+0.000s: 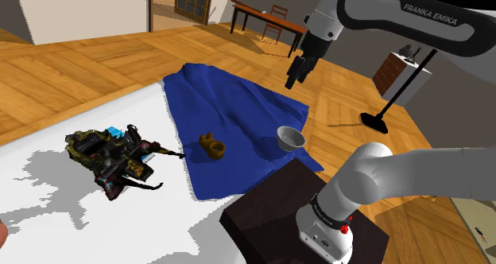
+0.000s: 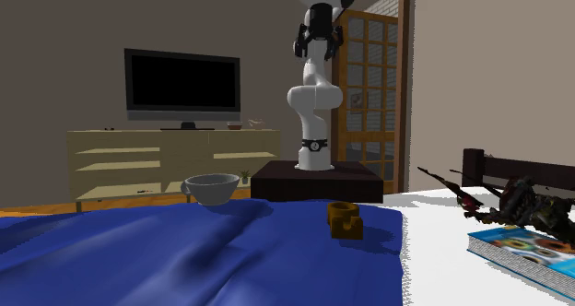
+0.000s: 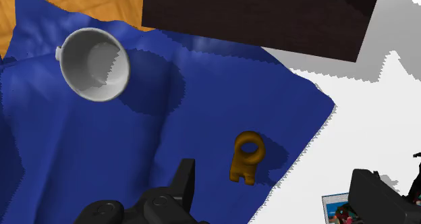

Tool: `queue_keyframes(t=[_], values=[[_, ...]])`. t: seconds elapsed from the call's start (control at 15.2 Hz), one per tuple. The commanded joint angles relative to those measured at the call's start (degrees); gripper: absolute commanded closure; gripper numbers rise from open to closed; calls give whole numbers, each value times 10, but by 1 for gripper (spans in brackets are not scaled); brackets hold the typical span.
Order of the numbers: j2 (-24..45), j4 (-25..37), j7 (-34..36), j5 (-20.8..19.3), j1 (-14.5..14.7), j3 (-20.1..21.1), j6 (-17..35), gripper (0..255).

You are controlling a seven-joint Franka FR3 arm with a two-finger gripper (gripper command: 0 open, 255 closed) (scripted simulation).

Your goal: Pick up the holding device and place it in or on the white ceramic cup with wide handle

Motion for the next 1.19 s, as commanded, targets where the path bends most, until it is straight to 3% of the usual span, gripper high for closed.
queue_keyframes(t=[0.0,0.59,1.12], values=[[0,0,0,0,0,0,0,0],[143,-41,35,14,-2,15,153,0],[308,-26,64,20,-4,26,277,0]])
